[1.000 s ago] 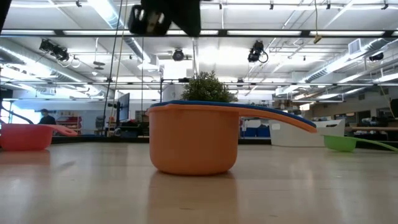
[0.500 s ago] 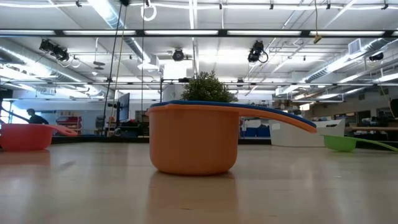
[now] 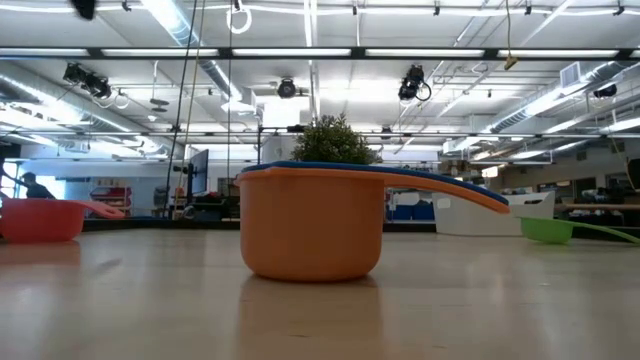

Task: Nest measuring cups in basket
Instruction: Stack the red measuring cup on top of the blue measuring cup

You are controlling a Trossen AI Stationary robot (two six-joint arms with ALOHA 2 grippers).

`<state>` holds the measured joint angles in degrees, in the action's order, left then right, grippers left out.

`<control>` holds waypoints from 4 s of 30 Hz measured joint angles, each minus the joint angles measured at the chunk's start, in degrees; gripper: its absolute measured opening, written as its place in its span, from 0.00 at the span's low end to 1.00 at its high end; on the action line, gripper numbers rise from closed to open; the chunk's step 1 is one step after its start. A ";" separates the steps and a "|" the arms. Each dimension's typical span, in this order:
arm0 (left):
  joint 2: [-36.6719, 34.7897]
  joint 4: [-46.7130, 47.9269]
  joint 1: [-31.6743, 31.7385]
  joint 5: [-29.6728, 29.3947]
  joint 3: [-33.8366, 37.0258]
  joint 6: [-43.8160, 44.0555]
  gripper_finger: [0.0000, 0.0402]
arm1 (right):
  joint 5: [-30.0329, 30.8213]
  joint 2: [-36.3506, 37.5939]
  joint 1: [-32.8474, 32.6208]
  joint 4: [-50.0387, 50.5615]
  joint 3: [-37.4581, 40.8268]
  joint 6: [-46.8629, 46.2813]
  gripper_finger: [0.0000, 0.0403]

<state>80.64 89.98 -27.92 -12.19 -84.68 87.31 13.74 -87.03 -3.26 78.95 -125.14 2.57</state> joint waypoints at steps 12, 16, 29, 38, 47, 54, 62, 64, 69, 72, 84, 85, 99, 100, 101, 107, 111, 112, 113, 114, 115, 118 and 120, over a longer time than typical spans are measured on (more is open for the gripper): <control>-17.52 -2.76 -1.16 0.06 20.80 3.56 0.00 | -5.93 -1.35 3.76 -3.73 0.00 -0.04 0.01; -20.63 -2.87 -1.14 0.39 24.95 2.99 0.02 | -5.93 -1.36 3.96 -5.68 -0.01 0.11 0.01; -21.35 -9.78 -1.14 4.35 32.57 -7.71 0.11 | -5.91 -1.35 5.54 -6.92 -0.02 1.30 0.01; -21.31 -11.24 -1.08 3.27 34.62 -8.41 0.26 | -5.84 -1.35 6.16 -6.90 -0.02 2.12 0.01; -19.82 -13.85 2.81 1.51 34.62 -8.54 0.28 | -5.73 -1.32 6.14 -6.90 -0.02 2.39 0.01; -16.92 -14.10 6.03 1.49 34.63 -11.91 0.28 | -5.73 -1.32 6.14 -6.90 -0.02 2.54 0.01; -16.46 -21.70 7.52 1.53 41.51 -12.92 0.28 | -5.73 -1.32 6.14 -6.90 -0.02 2.54 0.01; -16.46 -21.79 7.52 1.53 43.00 -12.28 0.28 | -5.73 -1.32 6.14 -6.90 -0.02 2.54 0.01; -16.46 -21.98 7.52 3.44 44.71 -12.92 0.28 | -5.73 -1.30 6.14 -6.90 -0.02 2.67 0.01; -16.46 -22.08 7.52 3.45 44.63 -12.99 0.28 | -5.73 -1.30 6.14 -6.90 -0.02 3.49 0.01; -16.46 -22.32 7.52 3.93 44.60 -12.75 0.28 | -5.74 -1.30 6.14 -6.91 -0.02 3.63 0.01; -16.46 -22.34 7.52 3.93 44.60 -12.69 0.28 | -5.74 -1.30 6.14 -6.90 -0.02 3.63 0.01; -16.54 -29.60 8.00 4.47 49.76 -11.86 0.28 | -5.75 -1.30 6.14 -6.92 -0.04 4.72 0.01; -16.54 -29.65 8.00 4.48 49.76 -12.38 0.28 | -5.75 -1.30 6.14 -6.94 -0.04 4.72 0.01; -16.54 -29.69 7.98 4.47 49.76 -13.10 0.28 | -5.75 -1.30 6.14 -6.94 -0.04 4.72 0.01; -16.53 -29.64 8.45 2.62 49.76 -20.48 0.28 | -5.75 -1.30 6.14 -7.38 -0.04 4.72 0.01; -16.52 -29.69 9.40 1.36 49.79 -22.40 0.28 | -5.74 -1.30 6.14 -7.38 -0.04 4.72 0.01; -16.52 -29.77 9.59 1.54 49.91 -23.03 0.28 | -5.75 -1.30 6.14 -7.38 -0.04 4.72 0.01; -16.52 -29.95 9.87 2.04 50.21 -23.33 0.28 | -5.75 -1.30 6.14 -7.38 -0.04 4.71 0.01; -16.52 -30.06 10.05 2.74 50.62 -23.58 0.28 | -5.75 -1.30 6.14 -7.38 -0.04 4.70 0.01; -16.52 -30.26 10.16 3.32 50.99 -23.64 0.28 | -5.75 -1.30 6.14 -7.38 -0.04 4.72 0.01; -16.52 -31.96 10.14 3.36 51.88 -23.93 0.28 | -5.73 -1.30 6.14 -7.38 -0.04 4.72 0.01; -16.52 -32.99 10.14 3.19 52.60 -23.84 0.28 | -5.75 -1.30 6.14 -7.38 -0.04 4.70 0.01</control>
<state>64.12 56.99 -17.78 -9.00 -32.08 63.48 7.99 -88.33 2.87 71.57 -125.19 7.27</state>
